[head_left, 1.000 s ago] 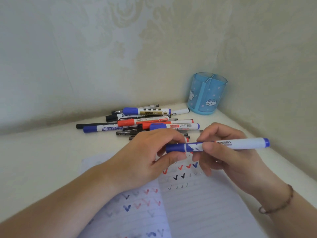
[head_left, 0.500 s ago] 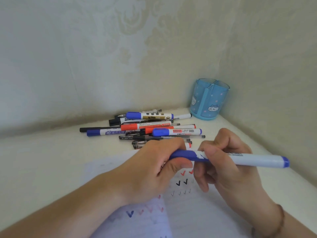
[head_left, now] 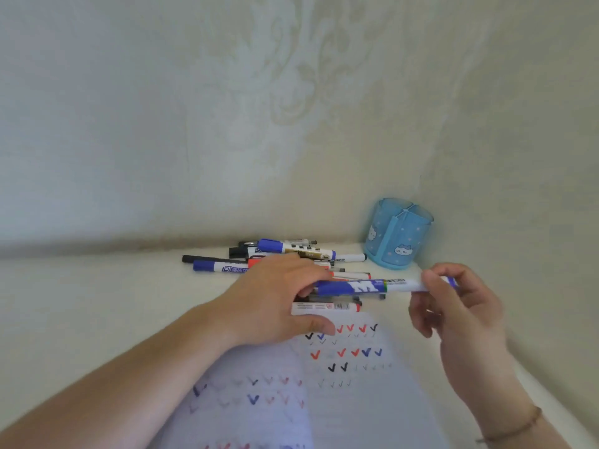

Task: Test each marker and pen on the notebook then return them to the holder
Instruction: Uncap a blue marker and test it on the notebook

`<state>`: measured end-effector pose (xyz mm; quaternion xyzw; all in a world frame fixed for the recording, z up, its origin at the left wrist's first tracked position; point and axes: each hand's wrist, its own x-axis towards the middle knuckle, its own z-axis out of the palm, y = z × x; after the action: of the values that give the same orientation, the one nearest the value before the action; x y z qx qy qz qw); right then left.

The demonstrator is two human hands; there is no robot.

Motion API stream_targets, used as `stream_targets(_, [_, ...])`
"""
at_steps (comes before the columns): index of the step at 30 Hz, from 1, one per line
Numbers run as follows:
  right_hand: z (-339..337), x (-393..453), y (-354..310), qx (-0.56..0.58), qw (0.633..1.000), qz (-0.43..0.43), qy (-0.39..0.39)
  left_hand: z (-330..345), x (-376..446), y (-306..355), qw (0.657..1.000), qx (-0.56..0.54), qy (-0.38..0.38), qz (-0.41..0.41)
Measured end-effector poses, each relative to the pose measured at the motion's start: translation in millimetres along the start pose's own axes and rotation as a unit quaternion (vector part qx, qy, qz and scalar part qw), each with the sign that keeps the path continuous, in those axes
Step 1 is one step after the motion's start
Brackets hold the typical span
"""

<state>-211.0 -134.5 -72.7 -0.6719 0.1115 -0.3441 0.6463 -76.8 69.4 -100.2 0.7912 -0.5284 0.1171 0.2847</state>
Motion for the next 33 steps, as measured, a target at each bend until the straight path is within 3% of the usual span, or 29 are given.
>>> stream_targets(4, [3, -9, -16, 0.006, 1.000, -0.021, 0.016, -29, -12, -15, 0.994, 0.067, 0.073, 0.047])
stream_targets(7, [16, -12, -34, -0.005, 0.999, -0.047, -0.007, -68, -44, -34, 0.980, 0.181, 0.031, 0.079])
stream_targets(10, [53, -25, -61, 0.030, 0.996, -0.059, -0.061, -118, -107, -57, 0.979, 0.203, 0.005, 0.010])
stream_targets(15, [142, -75, -85, 0.058, 0.971, -0.082, -0.217, -187, -236, -69, 0.961, 0.231, 0.006, -0.154])
stream_targets(22, [249, -165, -78, -0.033, 0.903, -0.074, -0.421, -241, -383, -33, 0.915, 0.179, 0.197, -0.302])
stream_targets(29, [293, -233, -37, -0.162, 0.838, -0.125, -0.506, -254, -438, -5, 0.898, 0.204, 0.207, -0.329])
stream_targets(33, [295, -242, -10, -0.316, 0.760, -0.175, -0.540, -251, -438, 2, 0.882, 0.202, 0.278, -0.322])
